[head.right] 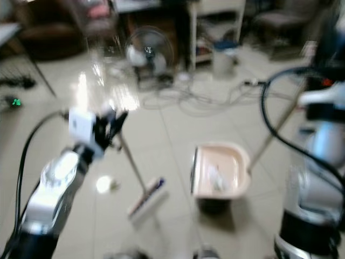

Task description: Sweep floor

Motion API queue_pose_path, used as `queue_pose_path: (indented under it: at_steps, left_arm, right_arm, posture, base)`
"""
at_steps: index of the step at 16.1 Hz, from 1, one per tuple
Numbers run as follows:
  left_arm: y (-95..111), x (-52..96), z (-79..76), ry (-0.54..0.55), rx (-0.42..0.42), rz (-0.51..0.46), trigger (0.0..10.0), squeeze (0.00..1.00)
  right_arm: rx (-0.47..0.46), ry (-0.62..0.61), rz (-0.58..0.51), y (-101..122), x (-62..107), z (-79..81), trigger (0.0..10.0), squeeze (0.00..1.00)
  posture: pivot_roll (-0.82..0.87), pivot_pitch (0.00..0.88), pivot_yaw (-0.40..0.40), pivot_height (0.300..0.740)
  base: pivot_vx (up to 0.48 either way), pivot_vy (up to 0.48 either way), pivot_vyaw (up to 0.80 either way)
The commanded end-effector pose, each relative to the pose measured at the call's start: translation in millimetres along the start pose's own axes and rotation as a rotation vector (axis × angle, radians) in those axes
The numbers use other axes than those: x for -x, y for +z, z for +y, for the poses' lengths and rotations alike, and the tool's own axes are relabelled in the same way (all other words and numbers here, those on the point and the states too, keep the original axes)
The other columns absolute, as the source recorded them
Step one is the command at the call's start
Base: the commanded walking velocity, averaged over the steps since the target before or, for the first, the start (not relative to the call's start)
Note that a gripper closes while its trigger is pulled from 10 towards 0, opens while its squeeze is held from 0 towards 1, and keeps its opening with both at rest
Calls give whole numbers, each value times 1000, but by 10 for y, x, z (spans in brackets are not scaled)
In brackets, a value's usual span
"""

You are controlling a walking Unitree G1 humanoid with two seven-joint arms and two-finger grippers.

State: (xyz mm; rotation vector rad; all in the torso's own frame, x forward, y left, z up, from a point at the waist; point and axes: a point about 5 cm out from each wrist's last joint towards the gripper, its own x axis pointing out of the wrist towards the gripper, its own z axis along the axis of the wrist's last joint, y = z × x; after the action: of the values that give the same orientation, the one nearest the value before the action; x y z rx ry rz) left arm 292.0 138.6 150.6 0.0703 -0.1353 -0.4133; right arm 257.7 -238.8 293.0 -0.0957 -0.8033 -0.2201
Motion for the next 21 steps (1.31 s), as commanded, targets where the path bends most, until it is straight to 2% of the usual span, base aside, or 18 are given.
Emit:
queue_pose_path:
  at_steps: [1,9,12,15,17,21]
  left_arm:
    - [94,-2,47,-2,-24,-17,10000,0]
    - [109,-46,107,-24,-32,19,10000,0]
    - [131,-66,104,-31,-34,19,10000,0]
    - [117,-40,122,-8,-31,18,10000,0]
    - [95,-22,104,5,-18,21,10000,0]
    - [91,-25,53,2,0,8,10000,0]
  right_arm:
    - [-36,-38,-54,66,-21,-35,10000,0]
    - [-86,-139,-81,109,-50,-152,10000,0]
    - [-93,-145,-15,89,-68,-125,10000,0]
    - [-44,-91,48,96,-92,-41,10000,0]
    - [-33,-99,121,74,-91,-39,10000,0]
    - [-41,-77,119,148,-136,-6,10000,0]
  posture:
    - [-25,102,116,740]
    - [2,98,165,740]
    - [0,105,159,740]
    - [-24,117,137,740]
    - [-35,119,121,740]
    - [-56,113,100,740]
  base:
    - [0,0,0]
    - [0,0,0]
    - [0,0,0]
    - [0,0,0]
    - [0,0,-238]
    - [0,0,-719]
